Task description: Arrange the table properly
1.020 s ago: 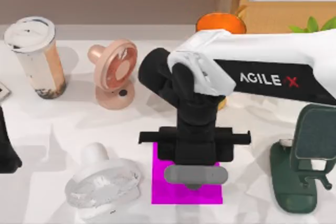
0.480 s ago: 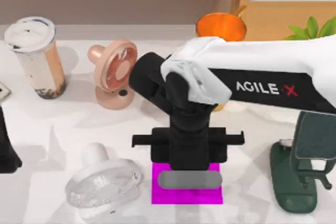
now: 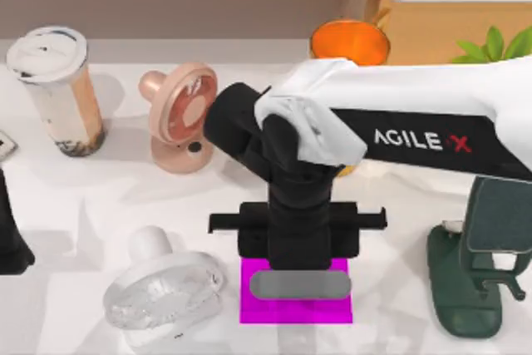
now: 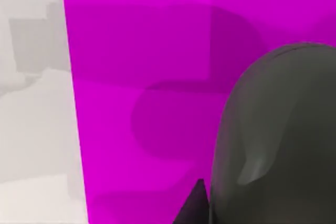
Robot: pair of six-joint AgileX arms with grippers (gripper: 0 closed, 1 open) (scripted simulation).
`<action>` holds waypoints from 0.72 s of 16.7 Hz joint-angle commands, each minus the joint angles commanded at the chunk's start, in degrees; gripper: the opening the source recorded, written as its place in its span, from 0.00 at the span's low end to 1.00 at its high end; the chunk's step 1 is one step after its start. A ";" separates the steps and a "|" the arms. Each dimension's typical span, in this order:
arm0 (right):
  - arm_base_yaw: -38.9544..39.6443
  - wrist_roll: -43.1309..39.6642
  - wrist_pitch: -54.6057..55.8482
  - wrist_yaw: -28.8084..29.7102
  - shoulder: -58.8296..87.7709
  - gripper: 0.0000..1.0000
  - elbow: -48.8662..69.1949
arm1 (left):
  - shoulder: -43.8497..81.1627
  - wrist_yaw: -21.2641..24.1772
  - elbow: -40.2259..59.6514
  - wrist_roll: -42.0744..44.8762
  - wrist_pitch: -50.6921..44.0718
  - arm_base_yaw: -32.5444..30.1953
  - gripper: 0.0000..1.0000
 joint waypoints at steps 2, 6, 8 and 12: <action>0.00 0.00 0.00 0.00 0.00 0.53 0.00 | 0.00 0.00 0.00 0.00 0.00 0.00 1.00; 0.00 0.00 0.00 0.00 0.00 0.83 0.00 | 0.00 0.00 0.00 0.00 0.00 0.00 1.00; 0.00 0.00 0.00 0.00 0.00 0.98 0.00 | 0.00 0.00 0.00 0.00 0.00 0.00 1.00; 0.00 0.00 0.00 0.00 0.00 1.00 0.00 | 0.00 0.00 0.00 0.00 0.00 0.00 1.00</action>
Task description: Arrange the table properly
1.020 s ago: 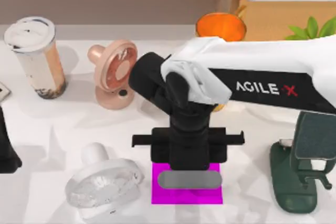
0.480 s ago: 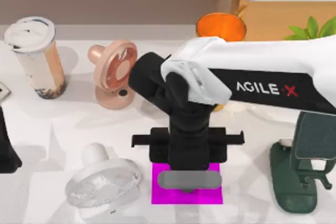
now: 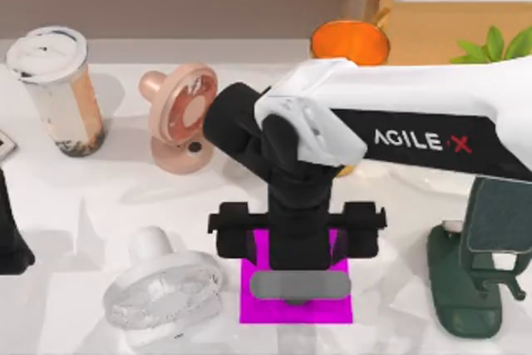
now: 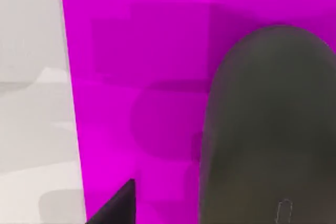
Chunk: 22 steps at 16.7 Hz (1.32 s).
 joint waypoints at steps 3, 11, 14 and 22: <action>0.00 0.00 0.00 0.00 0.00 1.00 0.00 | 0.00 0.00 0.00 0.00 0.00 0.00 1.00; -0.12 3.44 -0.31 0.14 -5.93 1.00 3.96 | 0.00 0.00 0.00 0.00 0.00 0.00 1.00; -3.66 11.74 -1.56 -0.85 -11.72 1.00 8.24 | 0.00 0.00 0.00 0.00 0.00 0.00 1.00; -34.39 56.65 -9.32 -3.78 -14.60 1.00 13.00 | 0.00 0.00 0.00 0.00 0.00 0.00 1.00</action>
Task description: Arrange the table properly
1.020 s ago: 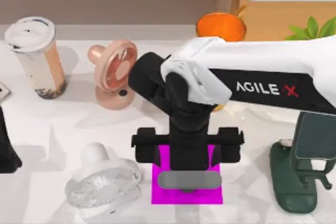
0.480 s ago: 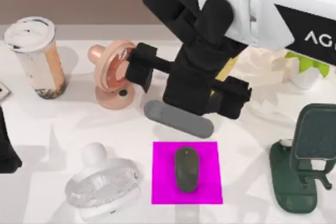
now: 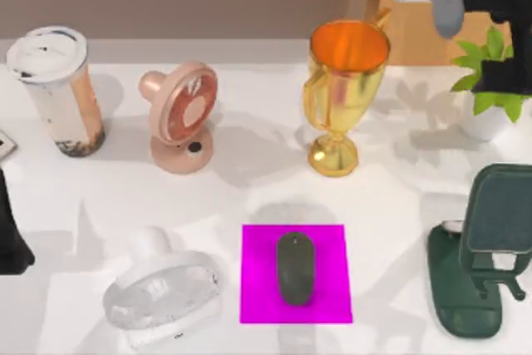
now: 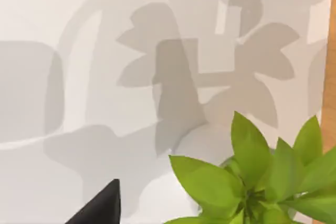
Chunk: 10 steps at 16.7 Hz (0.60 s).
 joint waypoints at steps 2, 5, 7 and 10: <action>-10.05 12.19 -2.33 0.20 3.65 1.00 -0.49 | 0.00 0.00 0.00 0.00 0.00 0.00 1.00; -24.39 27.91 -3.86 1.09 9.32 1.00 -0.65 | 0.00 0.00 0.00 0.00 0.00 0.00 1.00; -32.33 35.98 -3.66 1.82 12.60 1.00 -0.43 | 0.00 0.00 0.00 0.00 0.00 0.00 1.00; -40.13 43.73 -2.93 2.76 15.98 1.00 0.44 | 0.00 0.00 0.00 0.00 0.00 0.00 1.00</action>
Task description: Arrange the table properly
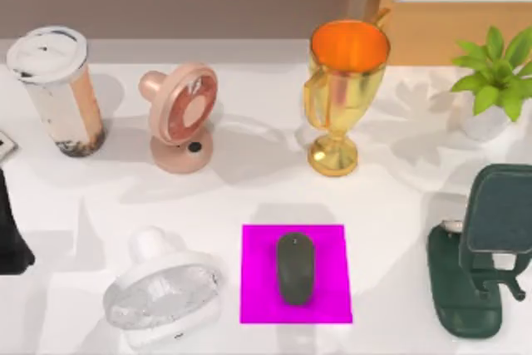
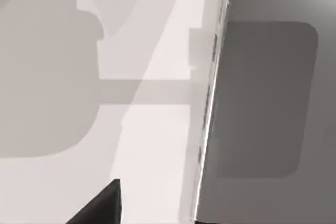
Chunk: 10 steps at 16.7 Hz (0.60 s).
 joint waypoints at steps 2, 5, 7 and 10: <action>-2.21 2.19 0.35 0.28 0.97 1.00 0.74 | 0.00 0.00 0.00 0.00 0.00 0.00 1.00; -2.43 2.40 0.39 0.31 1.07 1.00 0.82 | 0.00 0.00 0.00 0.00 0.00 0.00 1.00; -2.28 2.31 0.35 0.27 0.89 1.00 0.65 | 0.00 0.00 0.00 0.00 0.00 0.00 1.00; -2.38 2.46 2.69 0.32 1.69 1.00 -1.11 | 0.00 0.00 0.00 0.00 0.00 0.00 1.00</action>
